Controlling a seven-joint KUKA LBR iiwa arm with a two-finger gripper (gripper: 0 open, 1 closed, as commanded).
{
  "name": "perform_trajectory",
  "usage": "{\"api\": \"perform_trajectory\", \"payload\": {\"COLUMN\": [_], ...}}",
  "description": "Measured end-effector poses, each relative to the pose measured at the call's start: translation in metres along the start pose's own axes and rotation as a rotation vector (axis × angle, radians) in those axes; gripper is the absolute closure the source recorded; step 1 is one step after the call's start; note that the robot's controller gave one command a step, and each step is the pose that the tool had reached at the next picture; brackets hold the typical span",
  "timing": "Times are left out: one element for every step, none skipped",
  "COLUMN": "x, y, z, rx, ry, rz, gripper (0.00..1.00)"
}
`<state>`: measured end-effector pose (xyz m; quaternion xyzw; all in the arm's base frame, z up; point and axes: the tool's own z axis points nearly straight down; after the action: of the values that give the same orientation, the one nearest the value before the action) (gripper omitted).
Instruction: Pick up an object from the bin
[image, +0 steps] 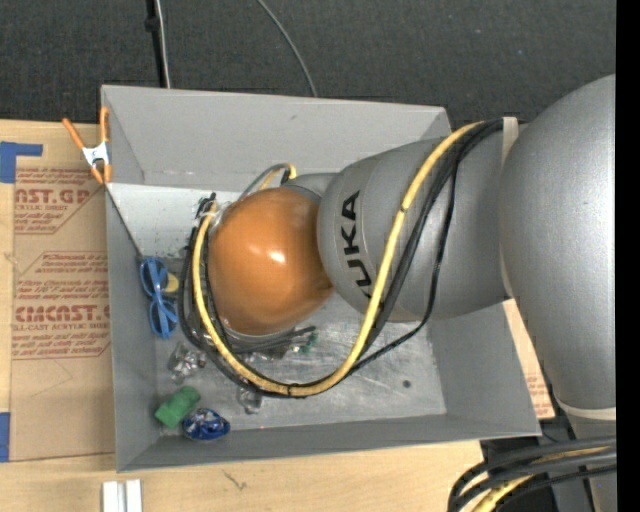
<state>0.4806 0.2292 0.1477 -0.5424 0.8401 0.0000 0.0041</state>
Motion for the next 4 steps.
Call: {"api": "perform_trajectory", "payload": {"x": [0.0,0.0,-0.011,-0.013], "y": [0.002,0.002,0.007,0.001], "z": [0.004,0.004,0.069,0.063], "rx": [-0.006,-0.006,-0.006,0.01], "ry": [0.004,0.004,0.003,-0.007], "rz": [0.0,0.0,-0.176,-0.577], "gripper": [1.0,0.0,0.0,0.0]}}
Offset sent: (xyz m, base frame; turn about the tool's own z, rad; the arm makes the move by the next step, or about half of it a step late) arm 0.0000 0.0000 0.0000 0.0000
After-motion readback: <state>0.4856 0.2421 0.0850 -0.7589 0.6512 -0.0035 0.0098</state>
